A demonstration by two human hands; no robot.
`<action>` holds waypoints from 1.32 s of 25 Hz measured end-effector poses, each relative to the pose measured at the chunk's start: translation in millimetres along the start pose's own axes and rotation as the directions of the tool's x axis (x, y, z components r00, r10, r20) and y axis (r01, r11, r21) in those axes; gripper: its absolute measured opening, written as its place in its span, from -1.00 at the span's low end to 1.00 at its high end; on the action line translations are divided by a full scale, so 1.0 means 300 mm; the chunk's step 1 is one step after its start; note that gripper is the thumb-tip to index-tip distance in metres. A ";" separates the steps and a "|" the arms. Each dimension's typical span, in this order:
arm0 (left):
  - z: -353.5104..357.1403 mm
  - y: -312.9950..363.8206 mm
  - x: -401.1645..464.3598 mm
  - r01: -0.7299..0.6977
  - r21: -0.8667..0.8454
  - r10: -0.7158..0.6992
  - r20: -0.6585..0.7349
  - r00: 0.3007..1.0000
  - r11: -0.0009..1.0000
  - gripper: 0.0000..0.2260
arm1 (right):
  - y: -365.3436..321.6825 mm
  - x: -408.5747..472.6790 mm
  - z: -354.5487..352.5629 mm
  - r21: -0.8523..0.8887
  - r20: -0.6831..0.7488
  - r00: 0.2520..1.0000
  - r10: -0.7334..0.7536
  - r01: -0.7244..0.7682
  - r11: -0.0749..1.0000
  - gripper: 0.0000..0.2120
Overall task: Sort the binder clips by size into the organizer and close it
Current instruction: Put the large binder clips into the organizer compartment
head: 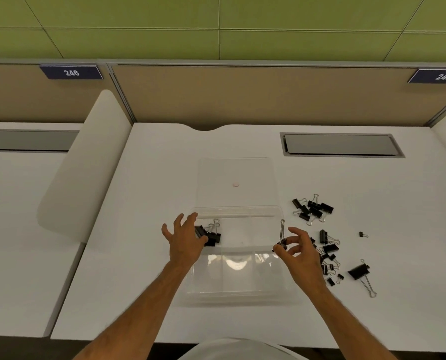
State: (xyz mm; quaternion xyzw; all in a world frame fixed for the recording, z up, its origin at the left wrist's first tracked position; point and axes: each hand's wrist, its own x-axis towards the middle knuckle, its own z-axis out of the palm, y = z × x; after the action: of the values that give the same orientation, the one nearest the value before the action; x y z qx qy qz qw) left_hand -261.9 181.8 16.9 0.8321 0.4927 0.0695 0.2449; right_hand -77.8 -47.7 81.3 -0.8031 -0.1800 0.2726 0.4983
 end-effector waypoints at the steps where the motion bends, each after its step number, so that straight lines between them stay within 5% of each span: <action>1: -0.005 0.011 -0.008 -0.006 -0.039 0.005 -0.020 1.000 0.999 -0.37 | -0.008 -0.002 0.010 0.021 0.004 1.000 0.004 -0.004 1.000 -0.46; 6: -0.019 0.134 -0.074 -0.059 -0.376 0.126 0.158 0.979 0.925 -0.42 | -0.063 -0.011 0.119 0.134 0.191 0.981 -0.020 -0.006 0.991 -0.29; 9: 0.005 0.175 -0.106 -0.076 -0.439 0.211 0.267 0.940 0.895 -0.24 | -0.091 -0.014 0.184 0.197 0.255 0.966 -0.032 -0.019 0.980 -0.24; 12: -0.021 0.188 -0.110 -0.056 -0.465 0.198 0.262 0.944 0.884 -0.20 | -0.114 -0.014 0.217 0.210 0.302 0.953 -0.020 -0.046 0.977 -0.22; 18: -0.076 0.175 -0.135 -0.110 -0.562 0.227 0.143 0.963 0.820 -0.52 | -0.108 -0.032 0.223 0.254 0.389 0.921 0.010 -0.118 0.960 -0.20; 24: -0.071 0.014 -0.057 0.006 -0.204 -0.005 0.005 1.000 0.979 -0.49 | -0.035 -0.041 0.142 0.205 0.343 0.937 0.067 -0.145 0.968 -0.28; 29: -0.036 -0.012 -0.035 -0.048 0.110 0.050 -0.018 0.999 0.993 -0.47 | 0.023 -0.045 0.067 0.204 0.266 0.959 0.099 -0.156 0.966 -0.42; 33: -0.020 0.000 -0.017 -0.072 0.203 0.069 0.026 0.997 0.976 -0.50 | 0.043 -0.044 0.036 0.215 0.245 0.965 0.098 -0.152 0.965 -0.45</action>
State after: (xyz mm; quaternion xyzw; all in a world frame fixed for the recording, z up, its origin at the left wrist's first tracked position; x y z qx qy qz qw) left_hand -266.6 179.4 22.8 0.8704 0.4651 0.0196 0.1603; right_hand -94.7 -53.0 69.2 -0.7118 -0.1526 0.4150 0.5458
